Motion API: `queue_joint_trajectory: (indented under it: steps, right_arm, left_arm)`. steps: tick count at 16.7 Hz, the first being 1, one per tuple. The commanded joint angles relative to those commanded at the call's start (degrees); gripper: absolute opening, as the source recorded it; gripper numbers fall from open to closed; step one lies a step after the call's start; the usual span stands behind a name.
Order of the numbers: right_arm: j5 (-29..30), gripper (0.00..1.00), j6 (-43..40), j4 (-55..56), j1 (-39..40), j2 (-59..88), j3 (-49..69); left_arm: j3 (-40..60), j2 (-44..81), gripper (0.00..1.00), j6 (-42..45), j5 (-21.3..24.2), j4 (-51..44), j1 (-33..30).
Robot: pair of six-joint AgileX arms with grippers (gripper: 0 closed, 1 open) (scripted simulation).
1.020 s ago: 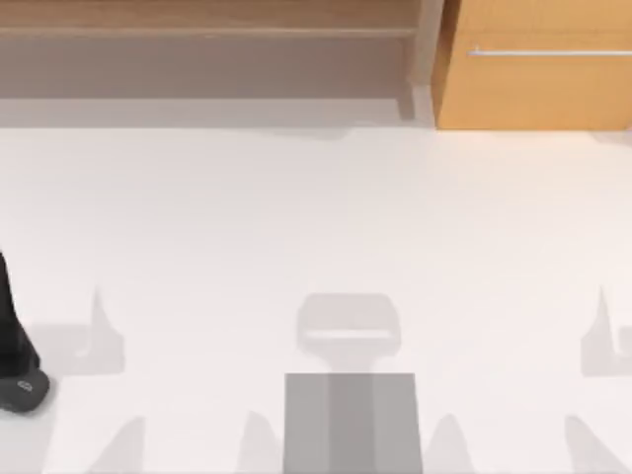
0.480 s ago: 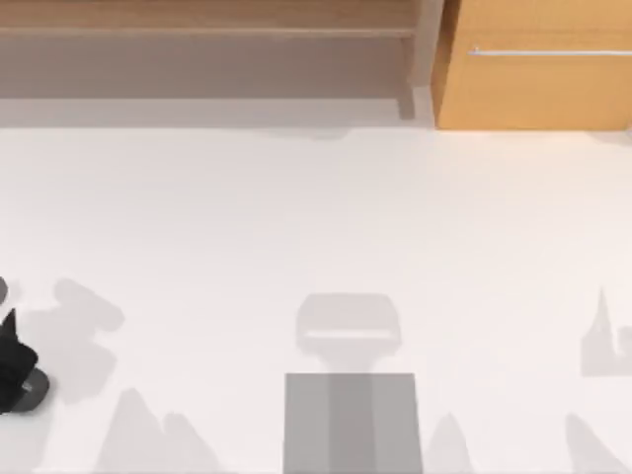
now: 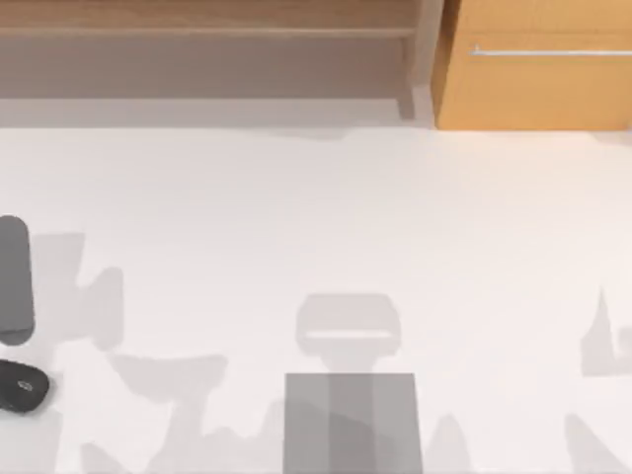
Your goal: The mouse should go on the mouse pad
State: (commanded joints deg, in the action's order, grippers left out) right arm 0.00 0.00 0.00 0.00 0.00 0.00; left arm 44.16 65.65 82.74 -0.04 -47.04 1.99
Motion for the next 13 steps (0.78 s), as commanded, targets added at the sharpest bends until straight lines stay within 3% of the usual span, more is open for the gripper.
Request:
queue_joint_trajectory:
  steps: [6,13]
  right_arm:
    - [0.00,1.00,0.00,0.00,0.00,0.00,0.00]
    - [0.00,1.00,0.00,0.00,0.00,0.00,0.00]
  left_arm:
    - [11.68,17.43,1.00,23.29,-0.01,-12.44,0.53]
    - [13.92,20.70,1.00,27.46,-0.01,-14.83,0.63]
